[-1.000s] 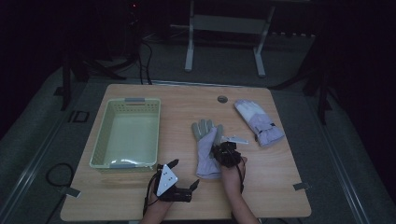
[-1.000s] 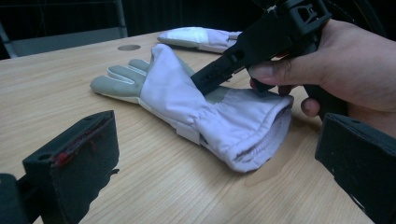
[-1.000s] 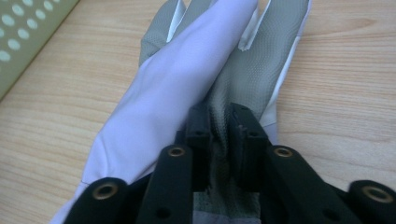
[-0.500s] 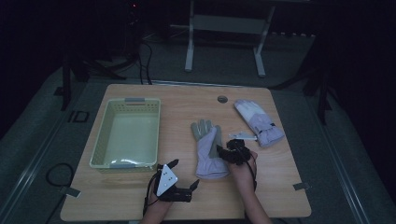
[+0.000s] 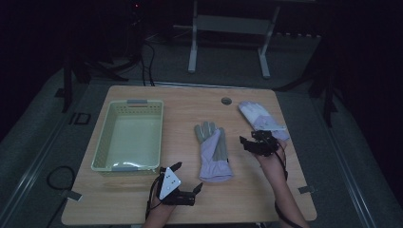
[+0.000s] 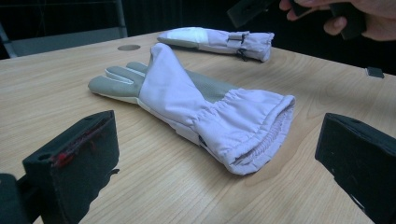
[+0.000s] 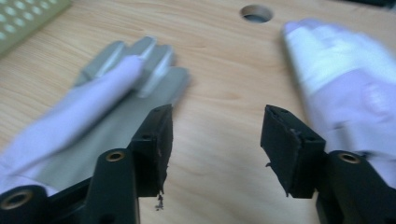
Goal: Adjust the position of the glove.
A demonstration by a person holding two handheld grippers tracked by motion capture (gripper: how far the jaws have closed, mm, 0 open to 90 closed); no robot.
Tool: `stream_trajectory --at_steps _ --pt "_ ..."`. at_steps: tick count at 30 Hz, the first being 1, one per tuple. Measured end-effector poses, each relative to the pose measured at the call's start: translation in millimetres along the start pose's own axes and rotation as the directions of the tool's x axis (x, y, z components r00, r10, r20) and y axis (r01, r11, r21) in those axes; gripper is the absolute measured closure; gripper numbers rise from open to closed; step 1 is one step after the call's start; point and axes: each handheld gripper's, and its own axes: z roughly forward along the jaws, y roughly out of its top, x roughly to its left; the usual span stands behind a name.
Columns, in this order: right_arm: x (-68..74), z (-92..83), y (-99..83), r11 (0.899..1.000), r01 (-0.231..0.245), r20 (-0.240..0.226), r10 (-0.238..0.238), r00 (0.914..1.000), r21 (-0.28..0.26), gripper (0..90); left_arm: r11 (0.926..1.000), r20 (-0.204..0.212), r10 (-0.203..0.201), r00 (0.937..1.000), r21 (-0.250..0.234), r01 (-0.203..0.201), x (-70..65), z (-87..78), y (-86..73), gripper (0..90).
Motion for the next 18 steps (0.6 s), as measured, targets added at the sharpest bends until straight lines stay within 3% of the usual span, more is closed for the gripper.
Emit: stream_trajectory --at_steps 6,14,18 --pt "-36.6 -2.7 7.5 0.999 0.044 0.014 -0.044 0.9989 0.009 44.4 1.0 -0.001 0.002 1.0 0.002 -0.002 0.0 0.0 0.1 0.0" --pt "-104.8 -0.9 22.8 1.0 -0.008 0.062 0.007 0.9981 0.019 50.0 1.0 -0.001 0.001 1.0 0.002 -0.001 0.1 0.0 0.1 0.0" --pt "-119.8 4.1 24.9 0.999 -0.018 0.074 0.016 0.9971 0.026 49.9 1.0 -0.001 0.001 1.0 0.001 -0.001 0.1 0.1 0.1 0.0"
